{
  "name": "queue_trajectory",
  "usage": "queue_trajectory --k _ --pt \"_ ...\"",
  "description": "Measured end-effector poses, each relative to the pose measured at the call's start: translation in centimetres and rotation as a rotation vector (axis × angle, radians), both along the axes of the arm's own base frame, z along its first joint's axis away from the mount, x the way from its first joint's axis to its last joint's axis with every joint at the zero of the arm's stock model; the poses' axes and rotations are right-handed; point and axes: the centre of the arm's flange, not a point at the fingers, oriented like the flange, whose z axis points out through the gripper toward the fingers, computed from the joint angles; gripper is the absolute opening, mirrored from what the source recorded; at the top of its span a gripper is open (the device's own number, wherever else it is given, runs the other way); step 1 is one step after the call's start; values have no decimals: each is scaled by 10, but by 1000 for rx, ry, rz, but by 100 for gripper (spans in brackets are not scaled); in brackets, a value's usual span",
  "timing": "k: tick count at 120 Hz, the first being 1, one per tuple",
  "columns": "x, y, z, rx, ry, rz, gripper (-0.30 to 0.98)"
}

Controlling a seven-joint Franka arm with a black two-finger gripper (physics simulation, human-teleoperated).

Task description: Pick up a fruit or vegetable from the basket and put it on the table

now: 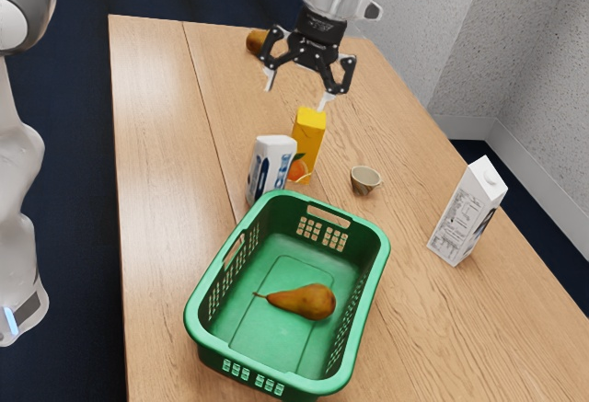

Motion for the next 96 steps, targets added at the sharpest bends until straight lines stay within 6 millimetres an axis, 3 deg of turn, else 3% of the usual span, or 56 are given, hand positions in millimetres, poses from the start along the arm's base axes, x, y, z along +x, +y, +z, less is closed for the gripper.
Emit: queue_trajectory --k 13,25,47,61,83,91,96 --pt "11 -5 3 5 -52 196 69" --pt "13 -10 11 -44 -93 202 69" --pt "26 32 15 25 -181 15 69" --pt "39 36 2 45 -188 -212 69" --pt "52 -2 -11 49 -203 -609 69" --pt "39 -23 -30 40 -202 -754 69" --pt "26 -53 -48 28 -207 -874 69"
